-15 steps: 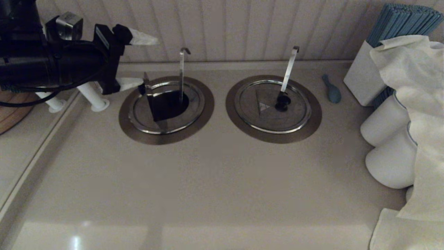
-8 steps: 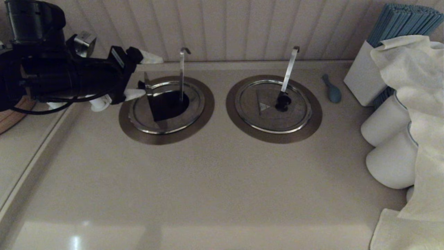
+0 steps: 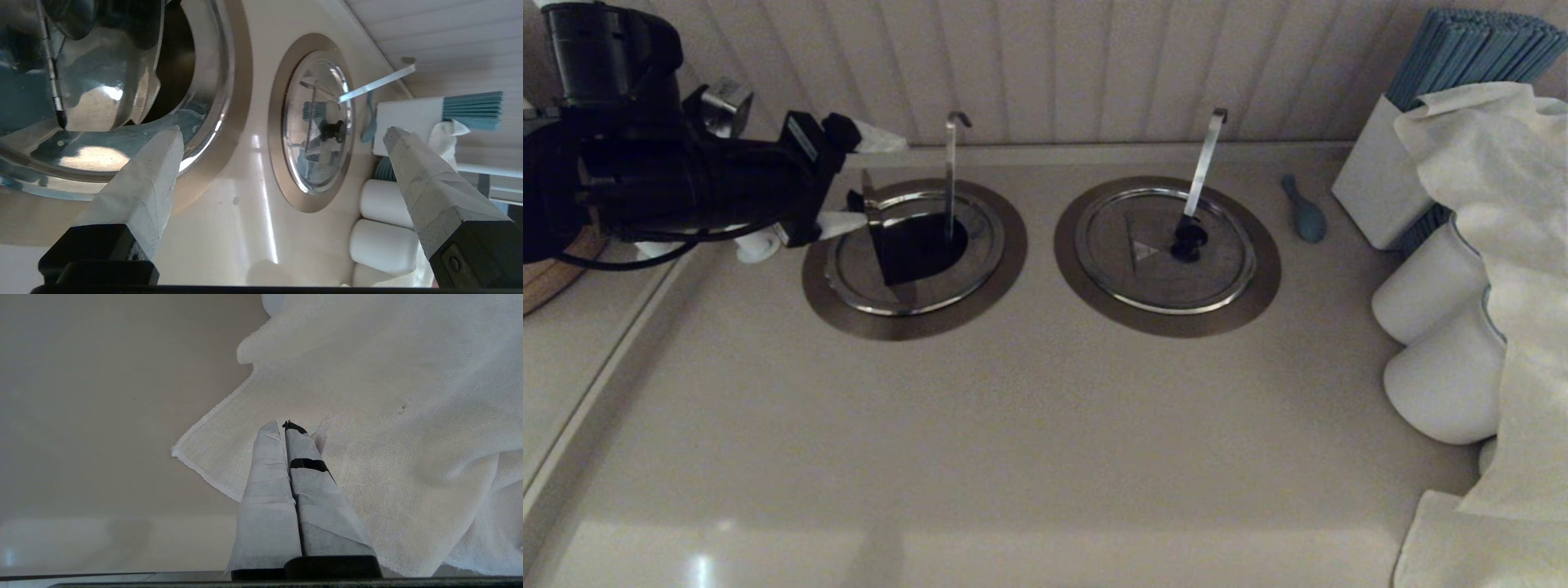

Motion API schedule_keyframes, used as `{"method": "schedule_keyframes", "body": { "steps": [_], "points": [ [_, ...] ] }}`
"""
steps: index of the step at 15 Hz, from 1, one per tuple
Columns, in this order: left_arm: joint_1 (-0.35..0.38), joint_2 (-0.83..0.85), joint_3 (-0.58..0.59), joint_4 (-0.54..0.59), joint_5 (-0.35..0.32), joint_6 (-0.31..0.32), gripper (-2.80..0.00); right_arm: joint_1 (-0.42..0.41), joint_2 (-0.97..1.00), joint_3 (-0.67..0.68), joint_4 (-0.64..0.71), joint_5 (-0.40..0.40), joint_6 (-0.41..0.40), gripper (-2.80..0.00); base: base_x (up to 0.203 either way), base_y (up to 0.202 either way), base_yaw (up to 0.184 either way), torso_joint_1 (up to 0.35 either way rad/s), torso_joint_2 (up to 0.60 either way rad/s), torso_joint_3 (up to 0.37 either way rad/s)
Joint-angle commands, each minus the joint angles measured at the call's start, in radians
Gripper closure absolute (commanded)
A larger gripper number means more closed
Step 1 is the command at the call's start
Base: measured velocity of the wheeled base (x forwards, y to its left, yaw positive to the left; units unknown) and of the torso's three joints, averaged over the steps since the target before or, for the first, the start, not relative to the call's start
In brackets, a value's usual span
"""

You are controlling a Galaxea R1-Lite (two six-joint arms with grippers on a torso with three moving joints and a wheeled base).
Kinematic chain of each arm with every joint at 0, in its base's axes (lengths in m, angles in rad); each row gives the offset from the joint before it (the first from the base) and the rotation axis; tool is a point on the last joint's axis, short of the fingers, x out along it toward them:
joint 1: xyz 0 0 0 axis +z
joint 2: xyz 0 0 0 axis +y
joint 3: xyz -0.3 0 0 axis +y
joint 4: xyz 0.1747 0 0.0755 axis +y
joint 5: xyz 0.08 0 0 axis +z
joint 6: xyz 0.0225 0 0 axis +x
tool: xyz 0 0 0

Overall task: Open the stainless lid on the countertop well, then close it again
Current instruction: Close the lid

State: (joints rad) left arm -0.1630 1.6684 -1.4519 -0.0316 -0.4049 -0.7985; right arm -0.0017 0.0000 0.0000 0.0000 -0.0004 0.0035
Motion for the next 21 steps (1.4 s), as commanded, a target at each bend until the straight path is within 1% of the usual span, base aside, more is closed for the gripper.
{"method": "schedule_keyframes", "body": {
  "steps": [1, 2, 3, 4, 8, 10, 13, 17, 21],
  "points": [
    [0.0, -0.04, 0.0, -0.001, -0.004, -0.005, -2.8, 0.0, 0.0, 0.0, 0.0, 0.0, 0.0, 0.0, 0.0, 0.0, 0.0, 0.0, 0.0, 0.0],
    [0.007, -0.068, 0.0, -0.001, 0.0, -0.003, -2.8, 0.0, 0.0, 0.0, 0.0, 0.0, 0.0, 0.0, 0.0, 0.0, 0.0, 0.0, 0.0, 0.0],
    [0.035, -0.077, -0.001, -0.001, 0.0, 0.0, -2.8, 0.0, 0.0, 0.0, 0.0, 0.0, 0.001, 0.0, 0.0, 0.0, 0.0, 0.0, 0.0, 0.0],
    [0.047, -0.073, -0.001, -0.001, -0.001, 0.003, -2.8, 0.001, 0.001, 0.0, 0.0, 0.0, 0.001, 0.0, 0.0, 0.0, 0.0, 0.0, 0.0, 0.0],
    [0.065, 0.013, -0.001, -0.001, 0.011, 0.046, -2.8, 0.0, 0.002, 0.0, 0.0, 0.0, 0.001, 0.0, 0.0, 0.0, 0.0, 0.0, 0.0, 0.0],
    [0.065, 0.064, -0.001, -0.005, 0.011, 0.048, -2.8, 0.002, 0.0, 0.0, 0.0, 0.0, 0.001, 0.0, 0.0, 0.0, 0.0, 0.0, 0.0, 0.0],
    [0.063, 0.089, 0.021, -0.068, 0.009, 0.045, -2.8, 0.0, 0.001, 0.0, 0.0, 0.0, 0.001, 0.0, 0.0, 0.0, 0.0, 0.0, 0.0, 0.0],
    [0.054, 0.09, 0.025, -0.073, 0.003, 0.033, -2.8, 0.0, 0.0, 0.0, 0.0, 0.0, 0.0, 0.0, 0.0, 0.0, 0.0, 0.0, 0.0, 0.0],
    [0.011, 0.086, 0.039, -0.073, 0.003, 0.033, -2.8, 0.0, 0.0, 0.0, 0.0, 0.0, 0.0, 0.0, 0.0, 0.0, 0.0, 0.0, 0.0, 0.0]
  ]
}}
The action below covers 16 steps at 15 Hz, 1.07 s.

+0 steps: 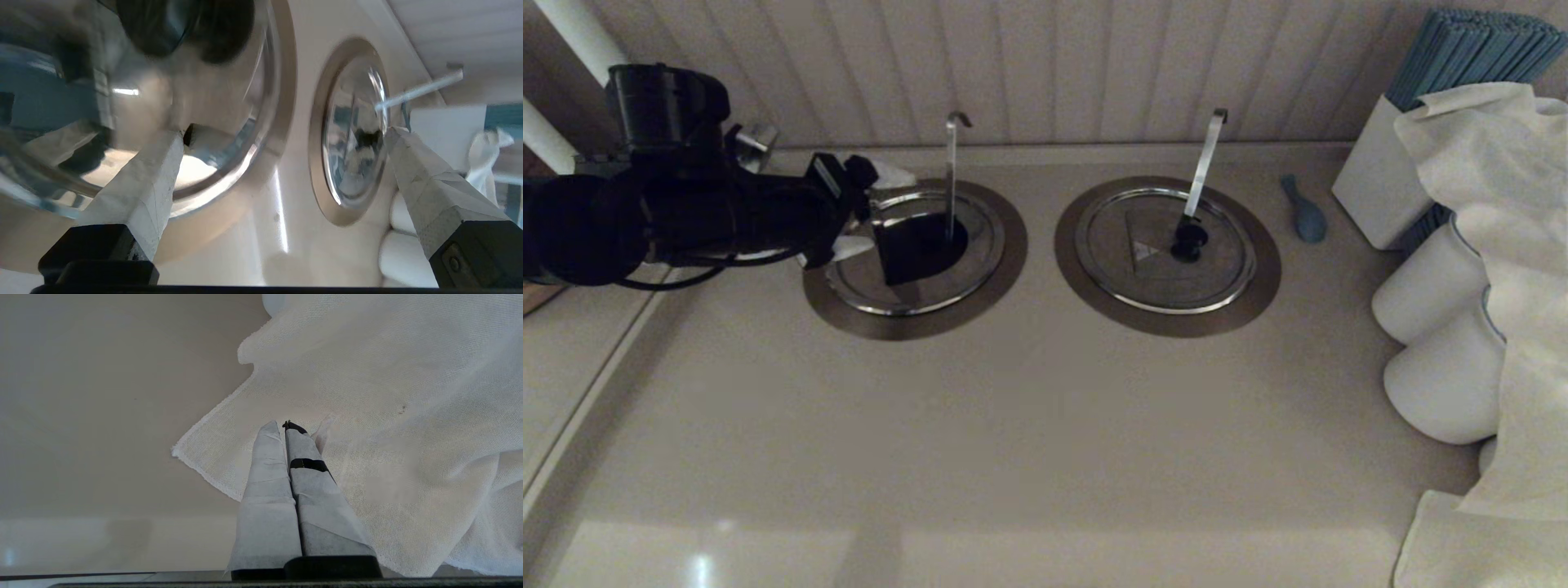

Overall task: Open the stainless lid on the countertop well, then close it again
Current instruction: Close the lid

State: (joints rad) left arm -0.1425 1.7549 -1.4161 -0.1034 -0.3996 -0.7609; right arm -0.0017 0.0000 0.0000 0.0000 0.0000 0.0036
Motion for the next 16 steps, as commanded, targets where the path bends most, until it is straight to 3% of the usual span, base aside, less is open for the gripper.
{"method": "schedule_keyframes", "body": {
  "steps": [1, 9, 13, 14, 16],
  "points": [
    [-0.012, 0.0, 0.003, -0.001, -0.002, -0.005, -2.8, 0.0, 0.0, 0.0, 0.0, 0.0, 0.0, 0.0, 0.0, 0.0, 0.0, 0.0, 0.0, 0.0],
    [-0.04, 0.008, 0.003, -0.002, -0.001, -0.018, -2.8, 0.0, 0.001, 0.0, 0.0, 0.0, -0.001, 0.0, 0.0, 0.0, 0.0, 0.0, 0.0, 0.0],
    [-0.037, -0.031, 0.023, -0.001, 0.003, 0.006, -2.8, 0.0, 0.001, 0.0, 0.0, 0.0, 0.001, 0.0, 0.0, 0.0, 0.0, 0.0, 0.0, 0.0],
    [-0.036, -0.044, 0.039, 0.002, 0.003, 0.062, -2.8, 0.0, 0.001, 0.0, 0.0, 0.0, 0.001, 0.0, 0.0, 0.0, 0.0, 0.0, 0.0, 0.0],
    [-0.037, -0.057, 0.089, 0.003, 0.039, 0.237, -2.8, 0.0, 0.0, 0.0, 0.0, 0.0, 0.001, 0.0, 0.0, 0.0, 0.0, 0.0, 0.0, 0.0]
  ]
}}
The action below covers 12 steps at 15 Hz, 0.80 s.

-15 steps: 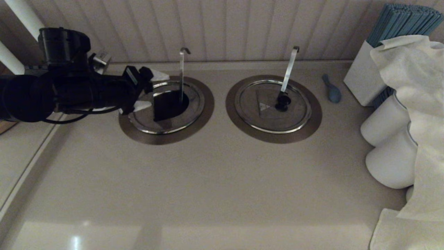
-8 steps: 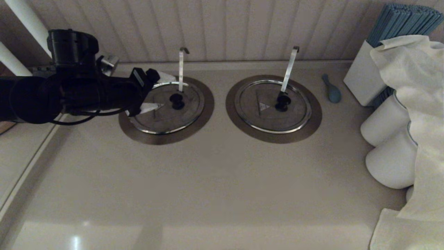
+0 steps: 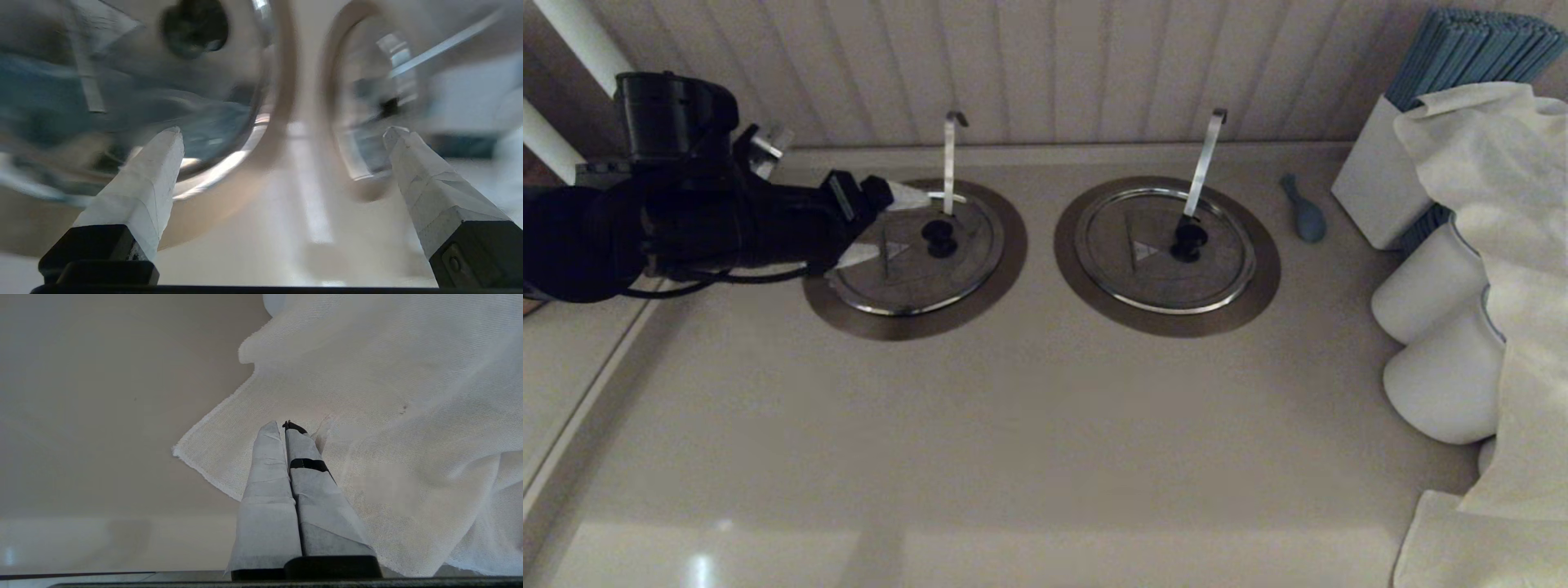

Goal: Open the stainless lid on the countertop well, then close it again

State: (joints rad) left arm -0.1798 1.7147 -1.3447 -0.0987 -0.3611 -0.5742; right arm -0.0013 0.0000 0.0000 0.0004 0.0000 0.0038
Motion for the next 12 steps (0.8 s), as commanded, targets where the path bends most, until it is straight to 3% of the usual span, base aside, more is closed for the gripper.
{"method": "schedule_keyframes", "body": {
  "steps": [1, 3, 6, 7, 12],
  "points": [
    [-0.003, -0.018, 0.035, -0.003, 0.081, 0.118, -2.8, 0.0, 0.0, 0.0, 0.0, 0.0, 0.001, 0.0, 0.0, 0.0, 0.0, 0.0, 0.0, 0.0],
    [-0.009, -0.032, 0.05, -0.004, 0.24, 0.24, -2.8, 0.0, 0.0, 0.0, 0.0, 0.0, -0.001, 0.0, 0.0, 0.0, 0.0, 0.0, 0.0, 0.0],
    [-0.007, -0.152, 0.092, -0.005, 0.297, 0.33, -2.8, 0.0, 0.0, 0.0, 0.0, 0.0, 0.001, 0.0, 0.0, 0.0, 0.0, 0.0, 0.0, 0.0],
    [-0.005, -0.198, 0.104, -0.004, 0.301, 0.363, 0.0, 0.001, 0.001, 0.0, 0.0, 0.0, -0.001, 0.0, 0.0, 0.0, 0.0, 0.0, 0.0, 0.0],
    [0.02, -0.498, 0.283, 0.009, 0.309, 0.576, 0.0, 0.0, 0.0, 0.0, 0.0, 0.0, -0.002, 0.0, 0.0, 0.0, 0.0, 0.0, 0.0, 0.0]
  ]
}}
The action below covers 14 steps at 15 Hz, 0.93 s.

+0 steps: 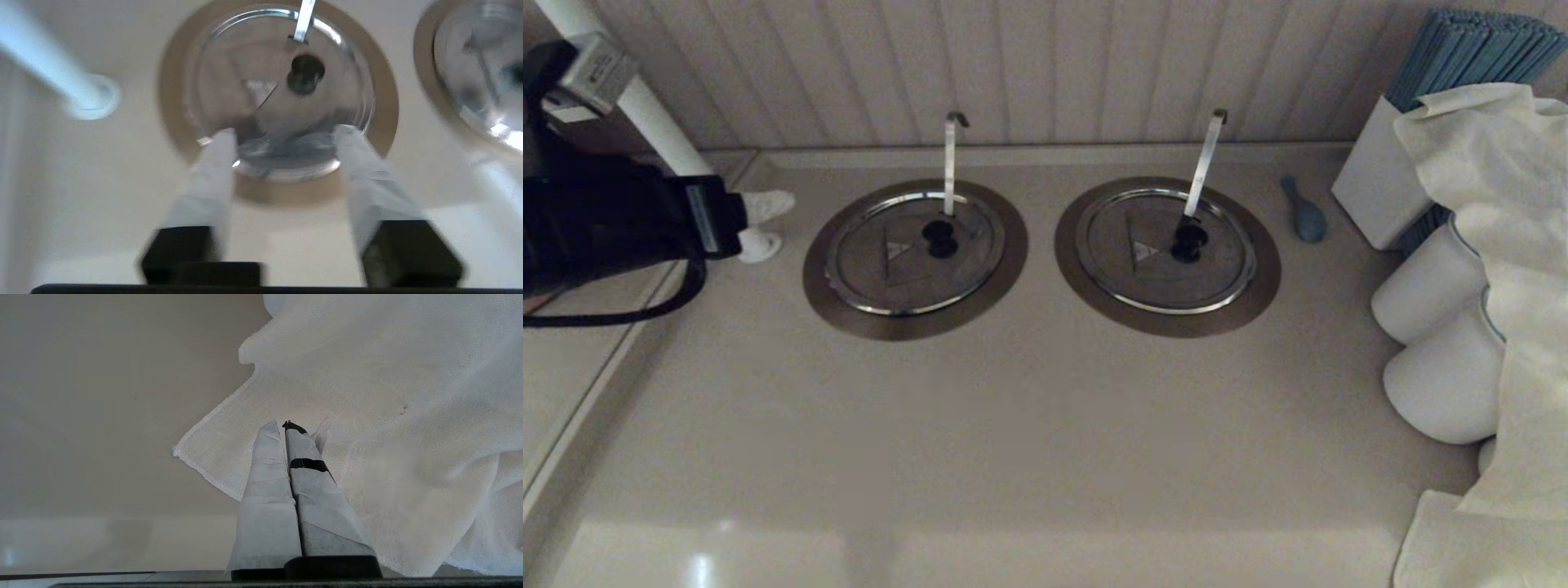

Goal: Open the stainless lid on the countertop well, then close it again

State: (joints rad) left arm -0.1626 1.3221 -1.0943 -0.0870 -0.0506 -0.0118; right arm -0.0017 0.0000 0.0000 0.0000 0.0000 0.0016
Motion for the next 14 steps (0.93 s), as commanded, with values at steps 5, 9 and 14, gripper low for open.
{"method": "schedule_keyframes", "body": {
  "steps": [5, 9, 14],
  "points": [
    [0.003, -0.536, 0.19, 0.184, 0.058, 0.063, 0.0, 0.0, 0.001, 0.0, 0.0, 0.0, 0.0, 0.0, 0.0, 0.0, 0.0, 0.0, 0.0, 0.0],
    [0.005, -0.865, 0.245, 0.377, 0.115, 0.068, 0.0, 0.0, 0.0, 0.0, 0.0, 0.0, 0.0, 0.0, 0.0, 0.0, 0.0, 0.0, 0.0, 0.0],
    [0.067, -1.037, 0.285, 0.651, 0.333, 0.07, 0.0, 0.0, 0.002, 0.0, 0.0, 0.0, 0.0, 0.0, 0.0, 0.0, 0.0, 0.0, 0.0, 0.0]
  ]
}}
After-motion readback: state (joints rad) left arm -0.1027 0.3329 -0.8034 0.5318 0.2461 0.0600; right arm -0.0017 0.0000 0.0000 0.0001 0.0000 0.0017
